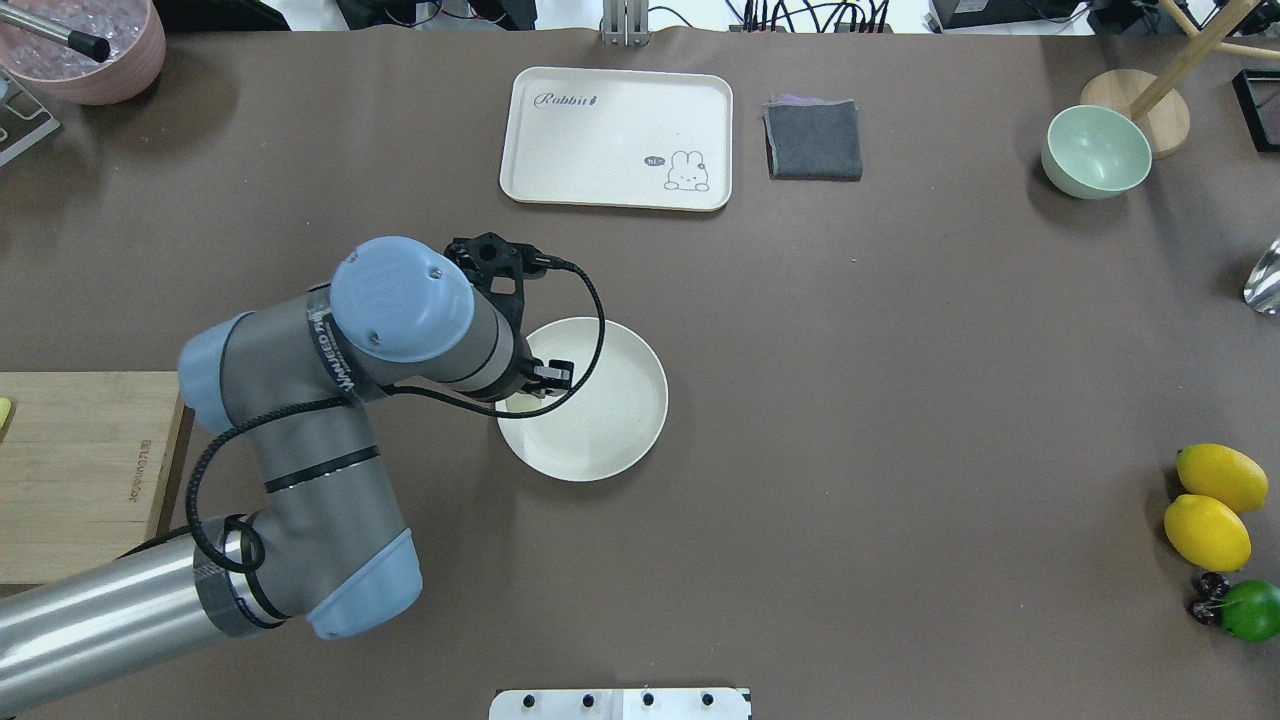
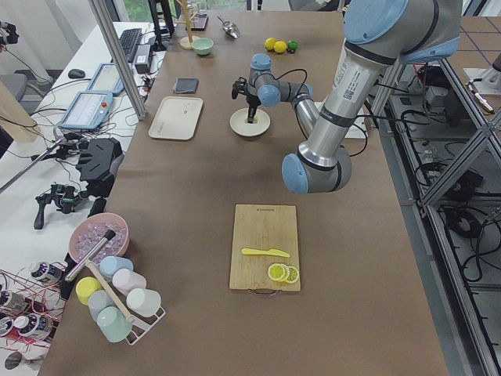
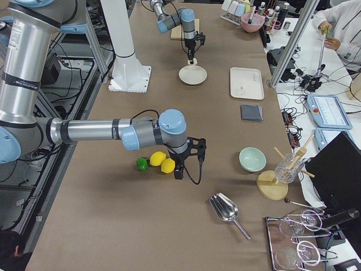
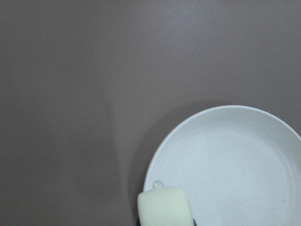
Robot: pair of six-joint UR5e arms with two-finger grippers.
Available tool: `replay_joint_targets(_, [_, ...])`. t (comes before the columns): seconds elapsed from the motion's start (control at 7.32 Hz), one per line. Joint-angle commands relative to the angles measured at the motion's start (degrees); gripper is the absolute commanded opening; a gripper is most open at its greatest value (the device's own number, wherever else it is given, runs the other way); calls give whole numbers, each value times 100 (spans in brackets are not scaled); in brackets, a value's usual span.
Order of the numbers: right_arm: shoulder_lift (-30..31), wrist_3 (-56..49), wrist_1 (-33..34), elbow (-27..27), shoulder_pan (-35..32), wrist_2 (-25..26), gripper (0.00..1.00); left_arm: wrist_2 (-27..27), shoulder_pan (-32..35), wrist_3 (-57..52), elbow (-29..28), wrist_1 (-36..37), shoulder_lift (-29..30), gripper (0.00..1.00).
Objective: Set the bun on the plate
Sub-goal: 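Lower the bun onto the plate, open the left gripper and withdraw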
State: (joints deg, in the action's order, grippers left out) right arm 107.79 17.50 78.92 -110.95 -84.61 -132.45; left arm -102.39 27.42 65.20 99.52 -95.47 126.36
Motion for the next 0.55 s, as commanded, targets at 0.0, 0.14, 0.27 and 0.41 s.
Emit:
replay_joint_targets(0.0, [40, -44, -17, 12, -47, 0, 100, 332, -281, 370, -606, -407, 362, 46])
replay_joint_targets(0.14, [40, -45, -25, 29, -47, 0, 100, 368, -308, 380, -905, -759, 407, 57])
replay_joint_targets(0.27, [75, -45, -43, 29, -64, 0, 100, 438, -316, 380, -1143, -1015, 434, 68])
replay_joint_targets(0.41, [75, -45, -43, 29, -73, 0, 100, 517, -325, 371, -1180, -1104, 416, 73])
